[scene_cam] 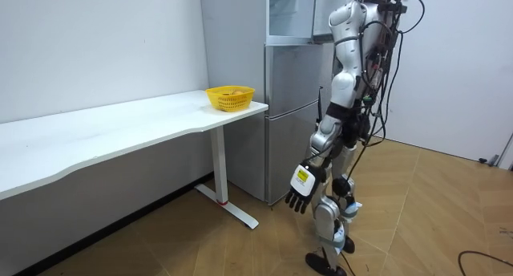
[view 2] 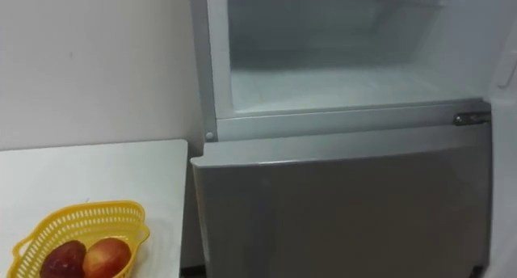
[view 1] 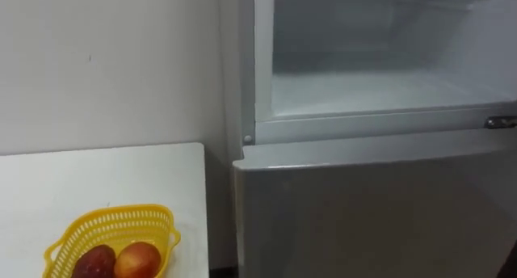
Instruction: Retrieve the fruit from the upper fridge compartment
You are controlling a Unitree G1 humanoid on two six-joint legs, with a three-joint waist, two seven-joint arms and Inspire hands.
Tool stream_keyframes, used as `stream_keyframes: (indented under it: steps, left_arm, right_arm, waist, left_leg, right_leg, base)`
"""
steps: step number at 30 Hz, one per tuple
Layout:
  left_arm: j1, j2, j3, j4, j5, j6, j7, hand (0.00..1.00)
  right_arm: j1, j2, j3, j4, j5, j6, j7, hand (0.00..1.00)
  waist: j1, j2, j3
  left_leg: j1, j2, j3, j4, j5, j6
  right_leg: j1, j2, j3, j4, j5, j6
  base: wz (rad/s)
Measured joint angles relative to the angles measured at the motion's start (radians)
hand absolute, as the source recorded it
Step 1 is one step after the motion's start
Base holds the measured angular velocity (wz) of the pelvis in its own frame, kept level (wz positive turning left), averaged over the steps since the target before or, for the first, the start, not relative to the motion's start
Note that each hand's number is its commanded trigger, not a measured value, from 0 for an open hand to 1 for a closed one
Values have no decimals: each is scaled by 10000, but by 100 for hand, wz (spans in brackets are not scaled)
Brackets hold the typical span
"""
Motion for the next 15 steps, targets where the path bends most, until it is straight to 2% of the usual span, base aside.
stream_keyframes:
  steps: [5, 9, 15]
  left_arm:
    - [74, 3, 10, -17, 9, 0, 20, 0]
    - [93, 7, 14, -16, 9, 0, 33, 0]
    - [89, 8, 23, -45, 28, 1, 25, 0]
  right_arm:
    - [-3, -152, 268, -96, -490, 26, 8, 0]
    - [-87, -155, 389, -96, -796, 212, 24, 0]
    - [-469, -272, 468, -96, -1089, 240, 157, 0]
  waist:
    - [33, -74, -14]
    - [98, -117, -39]
    - [275, -121, -49]
  left_leg:
    - [-29, -13, -193, 6, 1, 1]
    - [-113, -14, -222, 32, 1, 1]
    - [-131, -10, -255, 42, 1, 1]
  right_leg:
    - [9, -18, -99, 10, -1, -2]
    - [16, -29, -176, -4, 0, -3]
    - [140, -44, -297, -38, 2, -6]
  base:
    - [7]
    - [3]
    - [4]
